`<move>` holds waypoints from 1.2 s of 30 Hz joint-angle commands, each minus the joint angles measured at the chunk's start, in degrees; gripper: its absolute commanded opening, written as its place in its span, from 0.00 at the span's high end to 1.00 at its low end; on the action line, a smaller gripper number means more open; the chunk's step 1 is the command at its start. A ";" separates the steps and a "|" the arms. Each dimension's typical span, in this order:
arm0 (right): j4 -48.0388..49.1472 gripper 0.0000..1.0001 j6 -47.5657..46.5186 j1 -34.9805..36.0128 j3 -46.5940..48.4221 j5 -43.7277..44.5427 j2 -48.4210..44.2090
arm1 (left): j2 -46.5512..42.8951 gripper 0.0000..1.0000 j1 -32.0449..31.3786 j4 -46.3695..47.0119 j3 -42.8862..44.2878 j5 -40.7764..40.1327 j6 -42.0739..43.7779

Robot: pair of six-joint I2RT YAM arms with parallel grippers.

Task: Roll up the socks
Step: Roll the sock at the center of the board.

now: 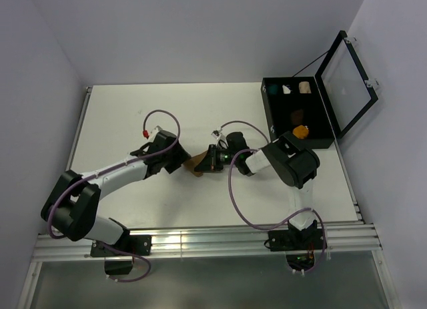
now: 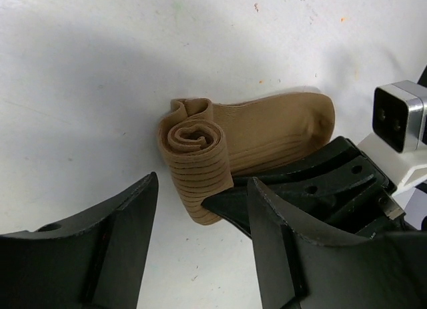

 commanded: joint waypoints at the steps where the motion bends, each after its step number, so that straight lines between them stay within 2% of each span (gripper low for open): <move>1: -4.89 1.00 1.95 -0.82 -1.81 -0.58 3.80 | 1.91 0.39 -0.56 4.04 0.53 1.62 -0.32; 11: -3.14 1.00 4.58 -2.14 -2.08 -1.55 5.91 | 9.29 0.46 -0.74 4.48 3.34 1.71 1.52; 16: -3.49 0.99 4.15 -2.14 -1.90 -1.37 5.74 | 12.37 0.61 -0.91 2.65 4.66 1.53 2.40; 19: -3.84 0.91 2.74 -2.14 -2.60 0.03 3.20 | 13.52 0.71 -1.09 1.41 5.45 1.45 2.93; 20: -4.02 0.83 2.39 -1.97 -2.95 0.47 2.41 | 14.04 0.72 -1.17 0.53 5.54 1.36 3.36; 22: -5.42 0.76 0.81 -1.79 -3.39 2.31 -0.05 | 14.22 0.75 -1.44 -0.61 6.24 0.83 3.98; 23: -6.03 0.68 0.20 -1.27 -3.48 3.19 -1.02 | 14.57 0.75 -1.53 -1.75 6.42 0.74 4.24; 27: -13.13 0.57 -5.69 1.10 -3.57 10.47 -8.82 | 14.66 0.75 -1.61 -4.04 7.30 -0.49 5.65; 30: -19.63 0.54 -10.70 4.61 -3.22 21.88 -15.76 | 14.66 0.75 -1.88 -4.92 7.47 -0.93 6.44; 31: -20.97 0.53 -11.93 5.84 -3.04 30.27 -17.45 | 14.66 0.75 -1.88 -5.10 7.56 -0.84 6.62; 34: -25.72 0.51 -16.24 11.56 -1.82 45.24 -22.11 | 15.10 0.75 -2.14 -5.36 8.00 -0.67 7.06; 36: -26.34 0.50 -18.87 14.11 -1.46 49.76 -23.87 | 15.28 0.75 -2.40 -5.63 8.53 -0.49 7.23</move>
